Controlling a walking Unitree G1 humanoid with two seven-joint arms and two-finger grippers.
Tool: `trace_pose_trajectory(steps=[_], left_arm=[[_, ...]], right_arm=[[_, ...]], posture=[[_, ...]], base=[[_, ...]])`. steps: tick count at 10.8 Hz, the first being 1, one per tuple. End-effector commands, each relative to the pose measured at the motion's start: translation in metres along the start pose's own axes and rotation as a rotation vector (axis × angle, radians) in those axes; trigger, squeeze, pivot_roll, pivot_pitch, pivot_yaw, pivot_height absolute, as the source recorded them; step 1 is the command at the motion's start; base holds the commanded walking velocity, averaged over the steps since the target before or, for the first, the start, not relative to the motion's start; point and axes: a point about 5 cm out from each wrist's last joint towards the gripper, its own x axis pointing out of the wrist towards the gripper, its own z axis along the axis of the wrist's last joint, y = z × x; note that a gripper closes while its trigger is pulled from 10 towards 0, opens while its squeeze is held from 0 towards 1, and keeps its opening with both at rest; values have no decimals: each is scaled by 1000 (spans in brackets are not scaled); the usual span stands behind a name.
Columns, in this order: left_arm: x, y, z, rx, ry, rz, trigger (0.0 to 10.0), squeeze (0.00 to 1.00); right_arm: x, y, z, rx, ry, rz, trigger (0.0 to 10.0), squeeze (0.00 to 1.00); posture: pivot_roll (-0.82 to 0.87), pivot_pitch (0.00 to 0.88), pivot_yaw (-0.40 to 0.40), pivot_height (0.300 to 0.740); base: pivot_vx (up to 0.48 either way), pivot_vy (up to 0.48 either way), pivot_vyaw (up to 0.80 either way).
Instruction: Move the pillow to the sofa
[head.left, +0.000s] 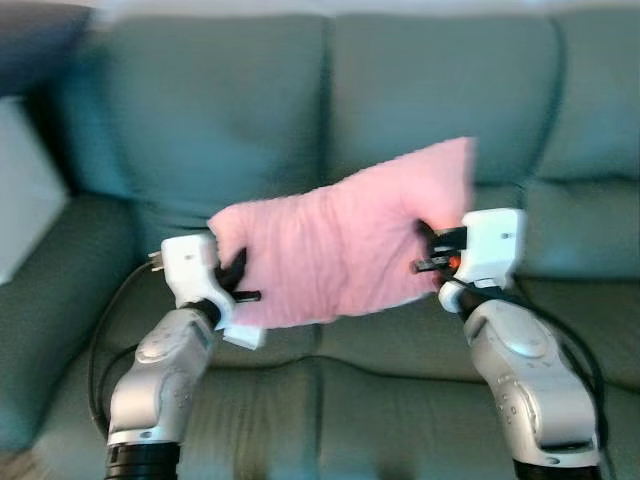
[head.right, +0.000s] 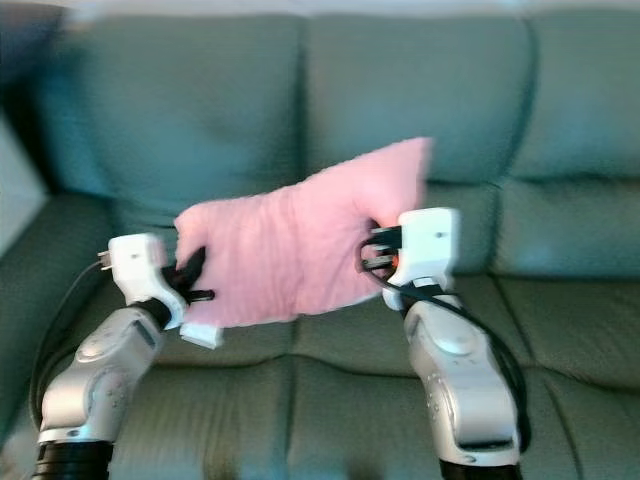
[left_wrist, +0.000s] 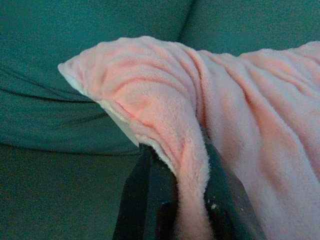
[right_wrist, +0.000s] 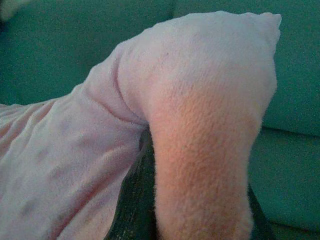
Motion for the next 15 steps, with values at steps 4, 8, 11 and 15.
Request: trace_pose_trajectory(steps=[4, 8, 11, 15], left_arm=[[0, -9, 9, 71, -44, -91, 10000, 0], [0, -11, 10, 57, -34, -126, 10000, 0], [1, -7, 7, 84, -14, -78, 10000, 0], [-1, -8, 4, 69, -14, -77, 10000, 0]], right_arm=[[0, -1, 7, -1, -36, -8, 10000, 0], [1, -1, 7, 2, -42, -12, 10000, 0], [0, -1, 7, 2, -44, -12, 10000, 0], [1, 0, 6, 4, -41, -8, 10000, 0]], posture=[[-262, 50, 47, 740], [-263, 43, 55, 740], [-260, 46, 55, 740], [-258, 51, 53, 740]], base=[[0, 0, 0], [468, 0, 0], [278, 0, 0], [0, 0, 0]])
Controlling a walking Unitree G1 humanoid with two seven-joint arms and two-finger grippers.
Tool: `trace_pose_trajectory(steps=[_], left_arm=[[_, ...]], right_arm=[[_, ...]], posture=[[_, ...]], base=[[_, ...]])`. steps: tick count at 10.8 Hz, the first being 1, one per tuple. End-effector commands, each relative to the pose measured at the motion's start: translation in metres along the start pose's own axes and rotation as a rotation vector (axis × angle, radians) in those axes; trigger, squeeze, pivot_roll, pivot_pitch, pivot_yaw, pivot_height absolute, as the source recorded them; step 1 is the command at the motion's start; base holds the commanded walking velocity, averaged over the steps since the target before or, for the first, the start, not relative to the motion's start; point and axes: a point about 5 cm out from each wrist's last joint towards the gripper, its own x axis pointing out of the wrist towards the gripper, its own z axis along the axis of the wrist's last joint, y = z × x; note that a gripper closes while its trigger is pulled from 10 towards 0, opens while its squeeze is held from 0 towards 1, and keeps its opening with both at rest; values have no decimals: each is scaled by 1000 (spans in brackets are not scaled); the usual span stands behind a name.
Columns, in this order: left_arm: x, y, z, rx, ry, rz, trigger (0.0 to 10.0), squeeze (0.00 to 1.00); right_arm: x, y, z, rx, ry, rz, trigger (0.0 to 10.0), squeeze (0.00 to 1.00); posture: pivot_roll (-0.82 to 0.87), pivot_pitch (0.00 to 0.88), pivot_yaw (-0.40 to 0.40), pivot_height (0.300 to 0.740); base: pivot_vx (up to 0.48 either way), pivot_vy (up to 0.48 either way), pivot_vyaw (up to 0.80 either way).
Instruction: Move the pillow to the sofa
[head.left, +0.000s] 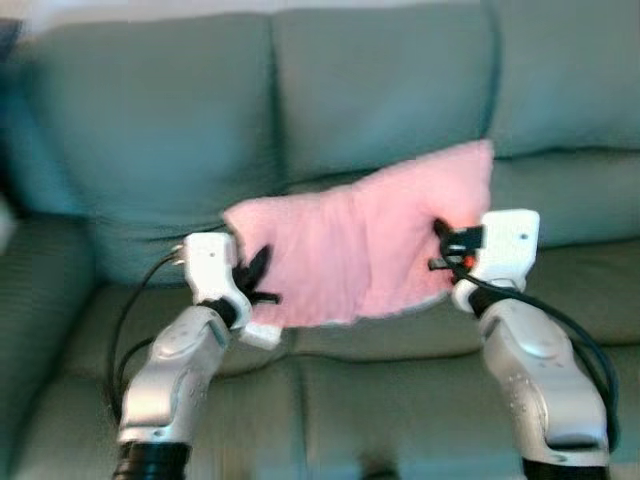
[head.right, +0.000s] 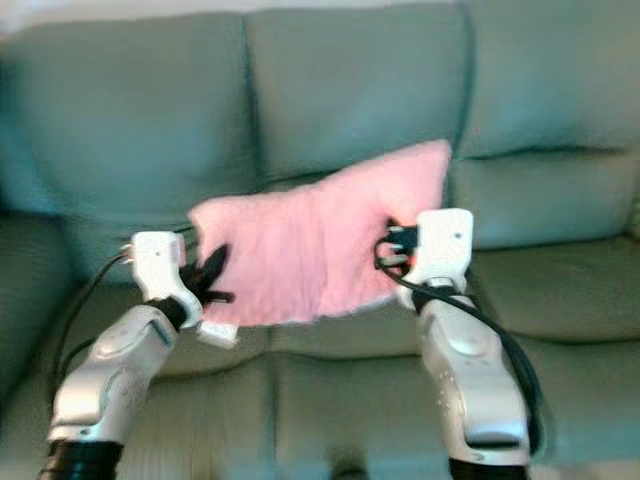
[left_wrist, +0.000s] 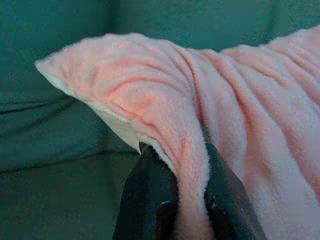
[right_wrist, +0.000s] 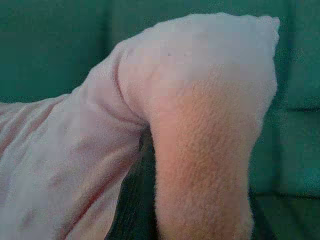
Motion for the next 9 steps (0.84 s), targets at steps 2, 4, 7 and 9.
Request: trace_pose_trajectory(steps=[2, 4, 7, 9], left_arm=[[-1, 0, 3, 8, -11, 10, 10000, 0], [-1, 1, 3, 14, -4, 12, 10000, 0], [-2, 1, 4, 24, -7, 2, 10000, 0], [-2, 0, 3, 16, 0, 3, 10000, 0]], right_arm=[[1, 4, 8, -1, -38, 26, 10000, 0], [1, 6, 9, 1, -39, 27, 10000, 0], [1, 6, 9, 4, -40, 30, 10000, 0], [2, 7, 9, 4, -38, 31, 10000, 0]], posture=[[-258, 51, 52, 740], [-257, 51, 51, 740], [-253, 54, 52, 740], [-254, 54, 53, 740]], base=[[0, 0, 0], [0, 0, 0], [0, 0, 0], [0, 0, 0]])
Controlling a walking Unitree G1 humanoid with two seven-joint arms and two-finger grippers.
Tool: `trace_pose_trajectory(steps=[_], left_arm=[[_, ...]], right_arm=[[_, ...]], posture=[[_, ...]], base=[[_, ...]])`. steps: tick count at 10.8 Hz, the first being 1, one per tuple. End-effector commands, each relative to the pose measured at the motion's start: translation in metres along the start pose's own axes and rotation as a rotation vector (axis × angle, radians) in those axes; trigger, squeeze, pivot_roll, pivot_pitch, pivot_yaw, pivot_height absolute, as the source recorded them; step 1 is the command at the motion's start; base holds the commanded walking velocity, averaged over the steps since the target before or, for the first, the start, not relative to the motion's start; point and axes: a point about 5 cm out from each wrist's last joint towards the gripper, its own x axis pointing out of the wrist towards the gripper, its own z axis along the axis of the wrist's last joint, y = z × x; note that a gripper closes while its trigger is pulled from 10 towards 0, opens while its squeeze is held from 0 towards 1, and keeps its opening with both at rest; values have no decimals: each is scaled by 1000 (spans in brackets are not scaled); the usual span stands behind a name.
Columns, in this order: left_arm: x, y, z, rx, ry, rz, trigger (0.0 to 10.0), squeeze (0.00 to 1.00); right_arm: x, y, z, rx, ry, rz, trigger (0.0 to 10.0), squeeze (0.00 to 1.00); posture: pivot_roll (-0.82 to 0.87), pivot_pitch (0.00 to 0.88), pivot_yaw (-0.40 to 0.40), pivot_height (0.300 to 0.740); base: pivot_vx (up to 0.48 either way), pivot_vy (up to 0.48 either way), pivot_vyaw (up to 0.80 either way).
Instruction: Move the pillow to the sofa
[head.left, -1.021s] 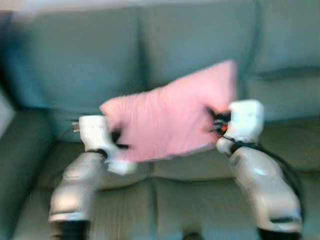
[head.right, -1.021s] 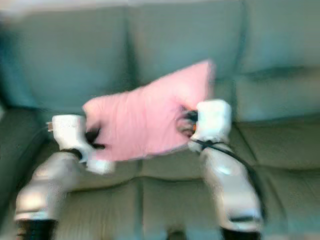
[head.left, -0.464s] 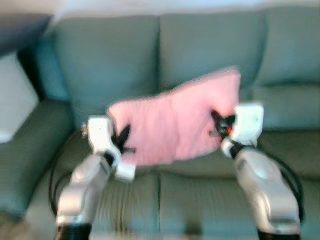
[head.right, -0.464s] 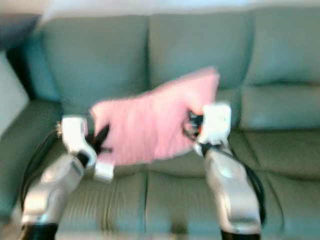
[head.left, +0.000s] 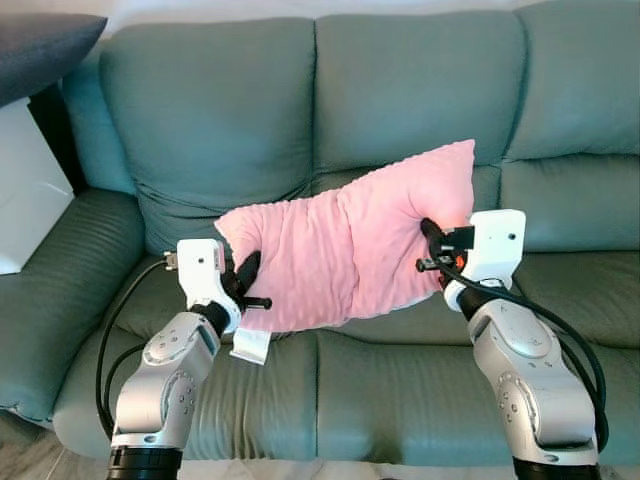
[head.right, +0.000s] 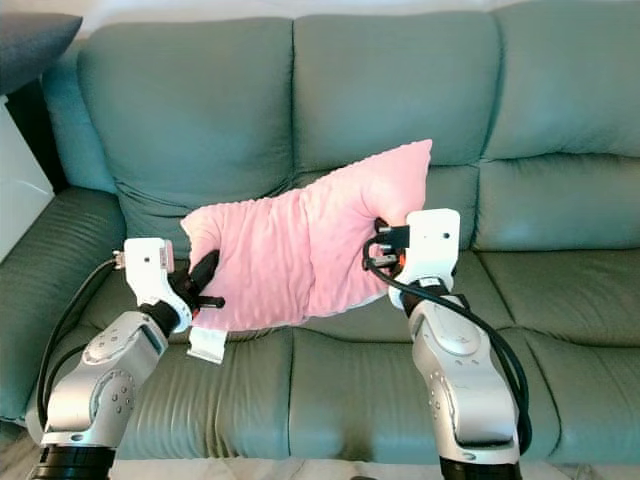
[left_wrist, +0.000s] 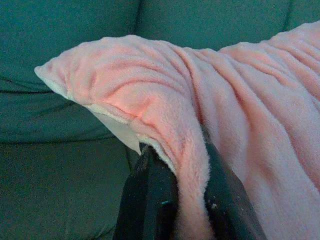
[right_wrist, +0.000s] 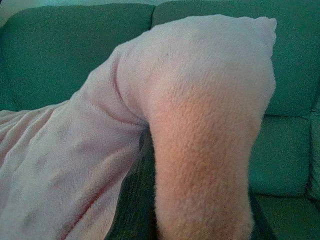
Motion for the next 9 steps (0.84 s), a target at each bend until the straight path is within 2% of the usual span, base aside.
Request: trace_pose_trajectory(steps=[1, 4, 6, 9], left_arm=[[1, -2, 3, 12, -2, -4, 10000, 0], [-6, 1, -23, 45, 111, 8, 10000, 0], [-11, 4, -35, 60, 141, 16, 10000, 0], [-11, -1, -39, 45, 153, -21, 10000, 0]], right_arm=[[2, 5, 8, -2, -36, 21, 10000, 0], [1, 4, 6, -10, -24, 14, 10000, 0], [-1, 3, 3, -18, -8, 12, 10000, 0], [-2, 1, 2, -29, -2, 8, 10000, 0]], posture=[[-254, 54, 52, 740], [-253, 58, 49, 740], [-260, 64, 45, 740], [-267, 61, 41, 740]], base=[[0, 0, 0], [0, 0, 0], [0, 0, 0], [0, 0, 0]])
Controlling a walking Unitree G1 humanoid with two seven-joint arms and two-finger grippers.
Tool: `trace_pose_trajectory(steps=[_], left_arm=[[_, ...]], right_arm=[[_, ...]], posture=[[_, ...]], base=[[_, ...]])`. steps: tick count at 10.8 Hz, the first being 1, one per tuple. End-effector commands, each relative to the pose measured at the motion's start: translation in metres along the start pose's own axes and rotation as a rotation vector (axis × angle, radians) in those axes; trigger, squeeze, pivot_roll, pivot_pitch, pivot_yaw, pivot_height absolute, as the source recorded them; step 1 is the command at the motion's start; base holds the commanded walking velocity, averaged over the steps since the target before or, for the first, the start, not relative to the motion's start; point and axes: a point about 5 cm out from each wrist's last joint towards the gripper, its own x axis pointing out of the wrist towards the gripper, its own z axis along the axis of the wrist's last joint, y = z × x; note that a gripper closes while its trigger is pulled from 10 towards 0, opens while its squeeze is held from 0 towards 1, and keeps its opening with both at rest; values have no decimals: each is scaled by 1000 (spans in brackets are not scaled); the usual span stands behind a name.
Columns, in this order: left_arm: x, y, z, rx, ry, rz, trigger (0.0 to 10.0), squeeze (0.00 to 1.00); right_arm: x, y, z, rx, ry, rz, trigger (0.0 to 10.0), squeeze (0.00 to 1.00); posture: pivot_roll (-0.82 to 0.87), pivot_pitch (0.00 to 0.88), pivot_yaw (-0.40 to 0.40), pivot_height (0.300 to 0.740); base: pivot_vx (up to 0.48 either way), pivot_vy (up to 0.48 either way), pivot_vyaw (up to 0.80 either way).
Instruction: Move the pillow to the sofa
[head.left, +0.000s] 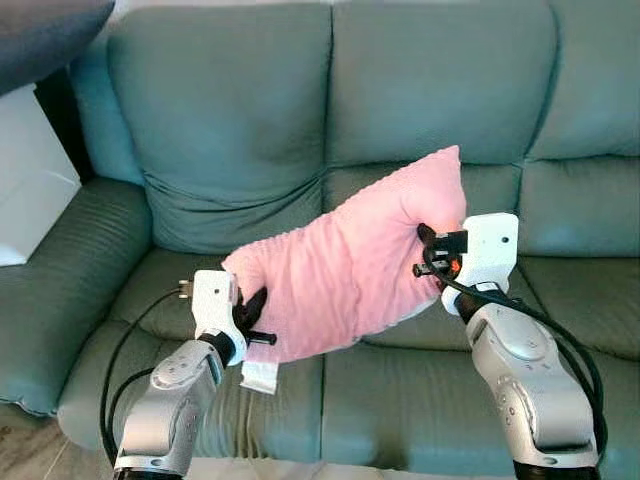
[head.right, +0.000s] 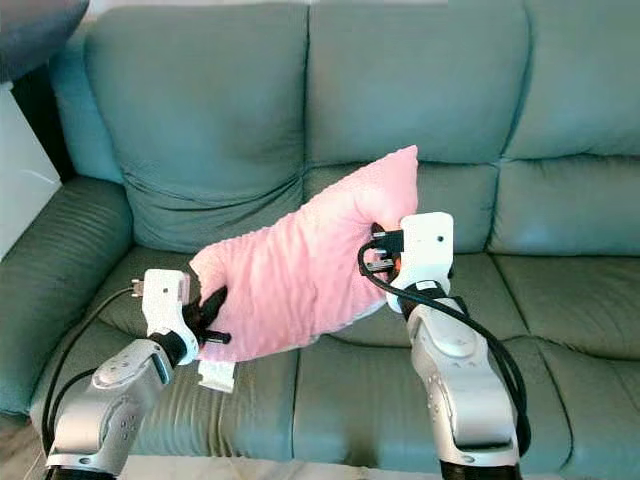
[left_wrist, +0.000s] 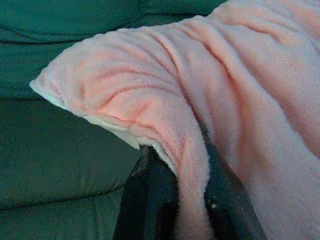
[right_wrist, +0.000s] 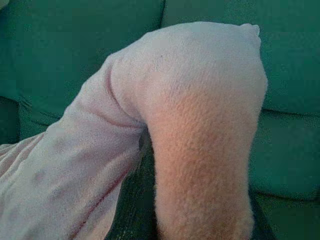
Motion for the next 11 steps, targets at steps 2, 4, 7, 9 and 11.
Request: trace_pose_trajectory(steps=[2, 4, 7, 9, 11], left_arm=[[1, -2, 1, -5, -4, -18, 10000, 0], [1, -3, 0, -8, -2, -23, 10000, 0], [1, -5, 0, -18, -4, -27, 10000, 0], [1, -6, 0, -20, -4, -31, 10000, 0], [1, -7, 0, -21, -5, -32, 10000, 0]], right_arm=[[-1, 1, 6, -3, -20, 9, 10000, 0], [-1, 0, 6, -6, -18, 8, 10000, 0], [-2, 0, 6, -9, -14, 8, 10000, 0], [-2, -1, 6, -9, -12, 7, 10000, 0], [-3, -1, 6, -10, -9, 6, 10000, 0]], posture=[[-270, 59, 39, 740], [-272, 60, 39, 740], [-276, 64, 36, 740], [-278, 67, 36, 740], [-280, 69, 34, 740]], base=[[0, 0, 0], [0, 0, 0], [0, -368, 0], [0, -407, 0], [0, -405, 0]])
